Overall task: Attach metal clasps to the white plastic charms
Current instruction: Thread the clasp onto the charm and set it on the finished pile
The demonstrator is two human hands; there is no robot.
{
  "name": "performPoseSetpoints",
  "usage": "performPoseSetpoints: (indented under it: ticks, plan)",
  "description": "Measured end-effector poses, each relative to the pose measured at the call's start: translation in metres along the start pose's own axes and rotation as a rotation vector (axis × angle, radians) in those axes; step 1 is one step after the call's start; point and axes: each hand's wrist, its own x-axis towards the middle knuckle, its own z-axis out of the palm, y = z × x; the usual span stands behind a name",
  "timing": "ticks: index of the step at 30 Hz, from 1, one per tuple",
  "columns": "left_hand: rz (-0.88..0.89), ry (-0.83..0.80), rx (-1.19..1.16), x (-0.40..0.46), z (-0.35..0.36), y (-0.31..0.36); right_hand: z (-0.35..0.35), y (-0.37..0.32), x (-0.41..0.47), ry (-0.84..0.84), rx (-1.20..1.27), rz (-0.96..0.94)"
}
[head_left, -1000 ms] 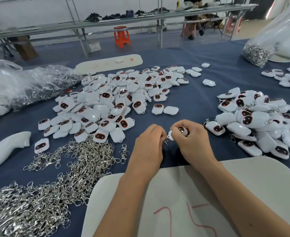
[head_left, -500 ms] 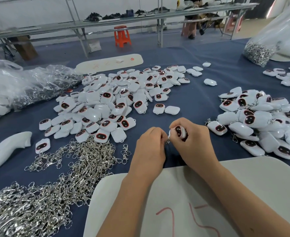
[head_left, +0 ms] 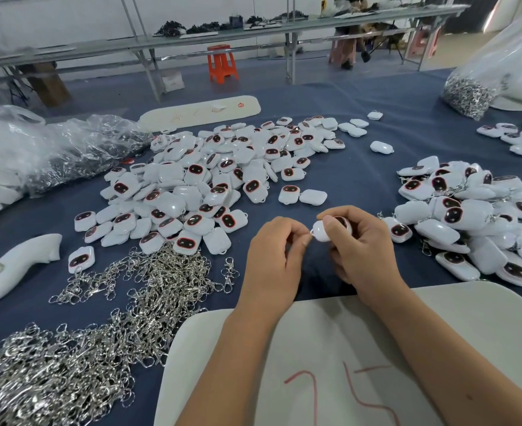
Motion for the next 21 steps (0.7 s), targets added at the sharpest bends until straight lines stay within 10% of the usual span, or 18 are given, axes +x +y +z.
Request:
performPoseSetpoints:
  ticks: [21]
  plan:
    - [0.056, 0.096, 0.106, 0.0009, -0.0055, 0.0007, -0.0050, 0.0017, -0.0001, -0.134, 0.006, -0.051]
